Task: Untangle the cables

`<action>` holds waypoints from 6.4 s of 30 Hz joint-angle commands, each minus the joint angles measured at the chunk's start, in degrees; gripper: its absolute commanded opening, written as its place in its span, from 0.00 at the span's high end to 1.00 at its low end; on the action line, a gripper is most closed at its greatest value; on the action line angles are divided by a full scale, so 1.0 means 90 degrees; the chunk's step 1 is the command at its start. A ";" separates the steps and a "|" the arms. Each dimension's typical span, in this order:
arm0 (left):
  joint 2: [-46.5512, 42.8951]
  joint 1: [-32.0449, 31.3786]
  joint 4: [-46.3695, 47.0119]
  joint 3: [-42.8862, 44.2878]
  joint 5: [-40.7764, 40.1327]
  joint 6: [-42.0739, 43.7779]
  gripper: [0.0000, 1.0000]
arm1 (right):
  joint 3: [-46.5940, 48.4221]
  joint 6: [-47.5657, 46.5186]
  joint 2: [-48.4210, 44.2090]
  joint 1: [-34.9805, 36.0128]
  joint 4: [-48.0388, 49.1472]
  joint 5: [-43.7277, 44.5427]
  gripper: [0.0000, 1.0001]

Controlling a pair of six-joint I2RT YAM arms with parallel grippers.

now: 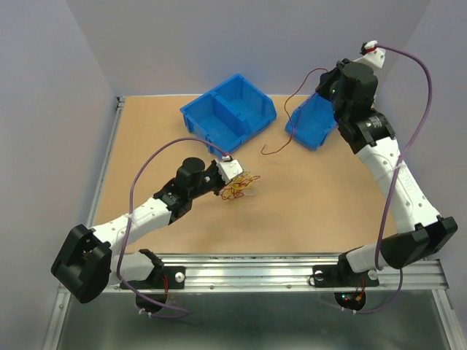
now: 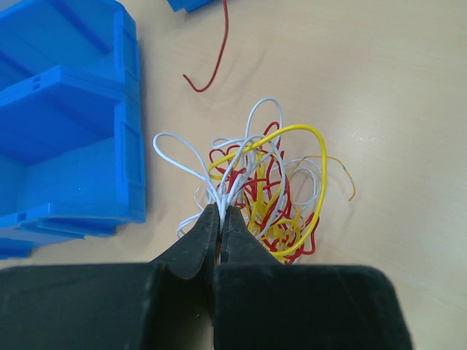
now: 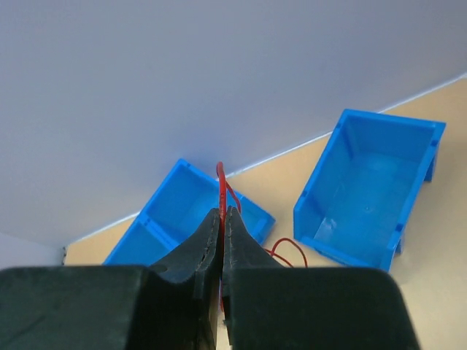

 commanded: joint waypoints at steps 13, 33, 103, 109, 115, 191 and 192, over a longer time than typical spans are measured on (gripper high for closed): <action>-0.0003 -0.0053 0.0414 0.0120 -0.0150 0.0130 1.00 | 0.1866 0.1077 0.2003 -0.2481 0.0222 -0.2411 0.99; -0.0032 -0.0102 0.0414 0.0100 -0.0180 0.0140 1.00 | -0.0098 0.1350 0.2676 -0.2481 0.0388 -0.0751 0.99; 0.0065 -0.0483 0.0238 0.0120 -0.0463 0.0355 1.00 | -0.2412 0.2005 0.2561 -0.0186 0.0662 0.0382 0.43; 0.0026 -0.0483 0.0238 0.0100 -0.0463 0.0364 1.00 | -0.2402 0.2014 0.2502 -0.0186 0.0672 0.0441 0.89; 0.0007 -0.0493 0.0238 0.0100 -0.0463 0.0354 1.00 | -0.2246 0.1761 0.2278 -0.0273 0.0681 0.0159 0.99; -0.0941 -0.0258 0.0833 -0.0183 -0.1107 -0.0310 1.00 | -0.5049 -0.0202 -0.0428 0.1415 0.4178 -0.5058 0.23; -0.0941 -0.0229 0.0834 -0.0173 -0.1117 -0.0310 1.00 | -0.5010 -0.0222 -0.0312 0.1455 0.4139 -0.4990 0.25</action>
